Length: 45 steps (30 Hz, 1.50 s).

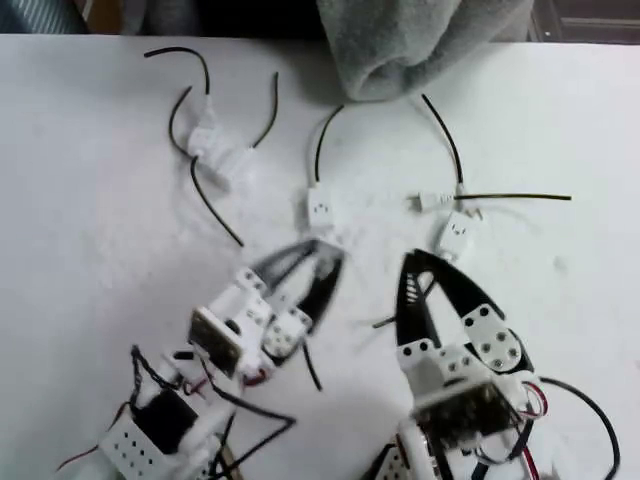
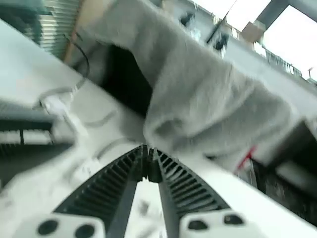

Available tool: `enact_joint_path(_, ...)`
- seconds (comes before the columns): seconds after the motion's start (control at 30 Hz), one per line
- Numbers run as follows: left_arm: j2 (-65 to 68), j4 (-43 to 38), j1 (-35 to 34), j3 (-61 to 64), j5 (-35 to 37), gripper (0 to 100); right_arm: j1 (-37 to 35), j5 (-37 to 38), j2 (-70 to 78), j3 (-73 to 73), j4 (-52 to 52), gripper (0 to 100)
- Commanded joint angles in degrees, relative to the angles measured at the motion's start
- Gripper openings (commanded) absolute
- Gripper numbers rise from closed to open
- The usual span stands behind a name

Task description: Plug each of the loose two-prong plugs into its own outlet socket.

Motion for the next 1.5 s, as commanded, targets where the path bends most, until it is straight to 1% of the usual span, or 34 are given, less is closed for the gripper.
enact_joint_path(0.0, -0.57, 3.25, -10.86, -0.18, 0.53, 2, 4.70, -0.26, 0.48, 1.58, 5.14, 2.2)
enact_joint_path(0.07, -0.57, 6.42, -14.90, -0.18, 0.53, 2, 7.34, -0.18, 0.48, 2.37, 5.93, 2.2)
enact_joint_path(0.13, -0.57, 8.70, -16.57, -0.18, 0.26, 2, 10.24, -0.18, 0.48, 2.73, 5.93, 2.2)
enact_joint_path(0.4, -0.75, 7.21, -14.90, -0.44, 0.09, 2, 11.21, -0.09, 0.48, 9.58, 5.58, 2.2)
enact_joint_path(0.47, -0.75, 5.01, -14.90, -0.53, 0.09, 2, 11.30, -0.09, 0.48, 13.19, 4.18, 2.2)
enact_joint_path(0.6, -0.75, -2.81, -13.32, -0.53, 0.09, 2, 11.30, 0.62, 0.48, 24.00, -1.80, 2.2)
enact_joint_path(0.77, -0.75, -10.20, -6.20, -0.26, -0.18, 2, 11.38, 0.97, 0.48, 34.02, -8.48, 2.0)
enact_joint_path(0.83, -0.75, -11.34, -3.12, -0.53, -2.81, 2, 11.38, 0.97, 0.48, 37.71, -11.56, 2.0)
enact_joint_path(0.97, -0.75, -11.08, 3.03, -0.26, -10.20, 2, 11.38, 0.97, 0.48, 40.18, -15.25, 2.1)
enact_joint_path(1.07, -0.75, -10.99, 5.49, -0.18, -12.48, 2, 11.38, 0.97, 0.48, 36.84, -15.16, 2.1)
enact_joint_path(1.17, -0.75, -10.46, 5.76, -0.18, -12.48, 2, 11.38, 0.97, 0.48, 32.79, -14.99, 2.1)
enact_joint_path(1.23, -0.75, -9.23, 5.58, -0.18, -12.40, 2, 11.38, 0.97, 0.48, 33.32, -14.99, 2.1)
enact_joint_path(1.3, -0.75, -5.45, 5.58, -0.18, -12.48, 3, 11.38, 0.88, 0.48, 37.19, -15.34, 2.1)
enact_joint_path(1.37, -0.75, -1.14, 5.58, -0.18, -12.48, 7, 11.38, 0.97, 0.48, 41.67, -16.92, 2.1)
enact_joint_path(1.43, -0.75, 0.97, 5.58, -0.18, -12.13, 10, 11.30, 0.97, 0.48, 44.57, -19.38, 2.1)
enact_joint_path(1.47, -0.75, 0.97, 5.58, -0.18, -12.13, 10, 11.21, 0.97, 0.48, 45.63, -20.70, 2.1)
